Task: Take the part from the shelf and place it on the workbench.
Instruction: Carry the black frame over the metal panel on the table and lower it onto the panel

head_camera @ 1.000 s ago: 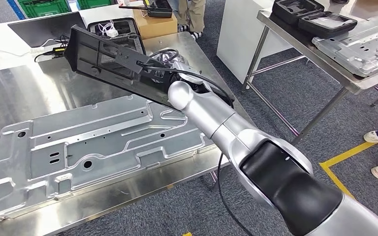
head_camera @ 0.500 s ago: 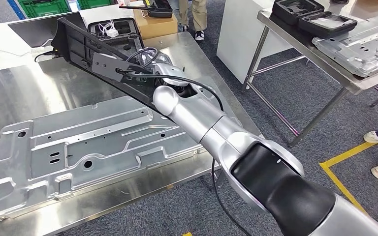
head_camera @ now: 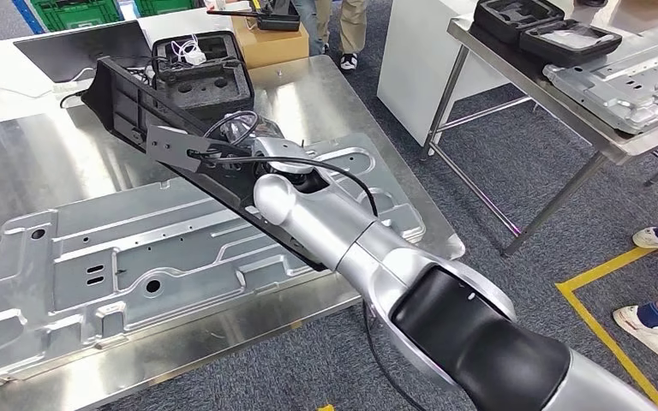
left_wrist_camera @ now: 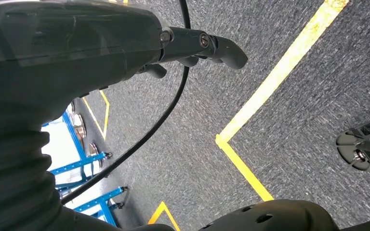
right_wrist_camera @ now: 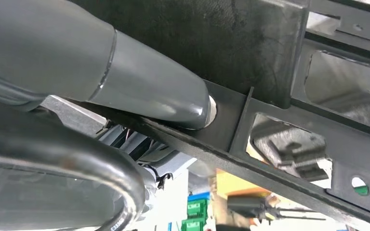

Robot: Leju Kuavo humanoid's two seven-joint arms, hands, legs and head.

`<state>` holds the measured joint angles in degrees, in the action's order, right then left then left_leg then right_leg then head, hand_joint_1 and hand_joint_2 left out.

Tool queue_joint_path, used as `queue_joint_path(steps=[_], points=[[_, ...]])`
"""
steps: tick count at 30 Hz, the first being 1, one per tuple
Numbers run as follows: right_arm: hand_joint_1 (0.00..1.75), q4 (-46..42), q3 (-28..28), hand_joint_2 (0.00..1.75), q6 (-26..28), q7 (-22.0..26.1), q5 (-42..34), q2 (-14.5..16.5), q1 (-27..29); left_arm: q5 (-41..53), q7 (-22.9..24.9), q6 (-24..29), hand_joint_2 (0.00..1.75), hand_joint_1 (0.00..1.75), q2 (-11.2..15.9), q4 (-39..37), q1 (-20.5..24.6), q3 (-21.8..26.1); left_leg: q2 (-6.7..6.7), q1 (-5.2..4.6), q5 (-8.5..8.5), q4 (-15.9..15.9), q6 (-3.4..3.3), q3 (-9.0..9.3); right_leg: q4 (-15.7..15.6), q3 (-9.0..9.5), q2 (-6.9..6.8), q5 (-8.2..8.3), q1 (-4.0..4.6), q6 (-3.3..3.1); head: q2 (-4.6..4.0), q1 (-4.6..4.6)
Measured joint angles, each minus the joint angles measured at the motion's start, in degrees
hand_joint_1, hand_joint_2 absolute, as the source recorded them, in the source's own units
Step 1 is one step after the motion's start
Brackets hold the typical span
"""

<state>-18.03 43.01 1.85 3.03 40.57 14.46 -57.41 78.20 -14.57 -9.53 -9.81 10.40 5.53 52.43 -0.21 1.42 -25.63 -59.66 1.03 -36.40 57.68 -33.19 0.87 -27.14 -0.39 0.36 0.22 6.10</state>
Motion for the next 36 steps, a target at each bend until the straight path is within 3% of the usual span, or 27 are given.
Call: queue_joint_path(steps=[34, 36], points=[[1.75, 0.98, -0.19, 0.00, -1.06, -1.03, 2.05, 0.24, 2.68, 0.14, -0.01, 0.55, 1.75, 0.00, -0.20, 0.00, 0.00, -0.26, 0.00, 0.00, 0.00, 0.00, 0.00, -0.01, 0.00, -0.01, 0.00, 0.00, 0.00, 0.00, 0.00, -0.01], [0.87, 1.01, -0.27, 0.00, -1.06, -1.04, 2.13, 0.21, 2.69, 0.16, -0.01, 0.55, 1.75, 0.00, -0.20, 0.00, 0.00, -0.41, 0.00, 0.00, 0.00, 0.00, 0.00, -0.01, 0.00, -0.01, 0.00, 0.00, 0.00, 0.00, 0.00, -0.01]])
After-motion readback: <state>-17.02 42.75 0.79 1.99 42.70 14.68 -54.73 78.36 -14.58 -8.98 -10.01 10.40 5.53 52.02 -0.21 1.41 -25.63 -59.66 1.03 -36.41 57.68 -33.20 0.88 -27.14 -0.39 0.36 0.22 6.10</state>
